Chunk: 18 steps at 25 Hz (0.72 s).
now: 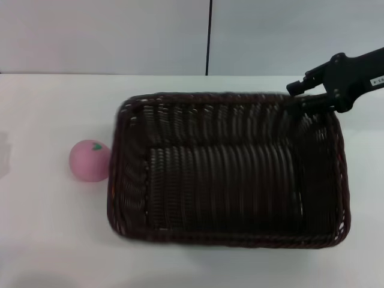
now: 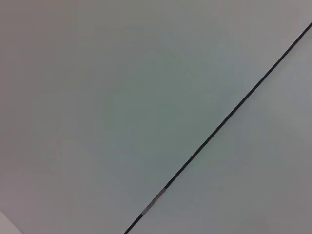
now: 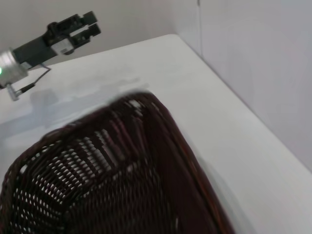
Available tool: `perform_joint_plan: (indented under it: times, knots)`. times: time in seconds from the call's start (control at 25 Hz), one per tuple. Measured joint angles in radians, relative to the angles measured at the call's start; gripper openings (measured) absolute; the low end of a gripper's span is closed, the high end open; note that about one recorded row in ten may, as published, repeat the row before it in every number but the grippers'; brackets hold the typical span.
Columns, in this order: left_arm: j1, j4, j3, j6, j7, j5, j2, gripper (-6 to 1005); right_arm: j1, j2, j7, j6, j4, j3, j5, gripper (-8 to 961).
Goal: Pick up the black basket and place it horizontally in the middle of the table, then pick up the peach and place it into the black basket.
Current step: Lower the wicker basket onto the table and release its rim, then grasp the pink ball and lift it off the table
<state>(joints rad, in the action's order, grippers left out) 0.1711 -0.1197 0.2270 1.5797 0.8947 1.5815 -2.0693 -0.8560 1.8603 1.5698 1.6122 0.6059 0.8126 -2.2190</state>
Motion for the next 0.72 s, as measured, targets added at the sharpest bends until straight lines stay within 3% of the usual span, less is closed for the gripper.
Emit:
perform_joint_plan:
  times: [0.16, 0.28, 0.44, 0.64, 0.68, 0.72]
  knots:
    - [-0.006, 0.000, -0.002, 0.000, 0.001, 0.000, 0.001, 589, 0.008, 0.006, 0.000, -0.061, 0.002, -0.029, 0.006, 346]
    - [-0.007, 0.000, -0.005, 0.000, 0.002, 0.000, 0.003, 589, 0.025, 0.010, -0.018, -0.109, 0.002, -0.109, 0.012, 400]
    - [-0.007, 0.000, -0.006, 0.000, 0.002, 0.000, 0.003, 589, 0.083, 0.020, -0.075, -0.165, -0.005, -0.217, 0.101, 399]
    - [0.003, 0.090, -0.112, 0.012, 0.045, 0.000, 0.008, 588, 0.238, 0.083, -0.192, -0.222, -0.002, -0.284, 0.394, 399]
    - [0.010, 0.175, -0.211, 0.011, 0.063, 0.001, 0.010, 588, 0.277, 0.101, -0.227, -0.230, -0.003, -0.288, 0.465, 399]
    - [0.012, 0.206, -0.248, 0.004, 0.074, 0.002, 0.010, 588, 0.303, 0.114, -0.252, -0.233, -0.005, -0.288, 0.509, 399]
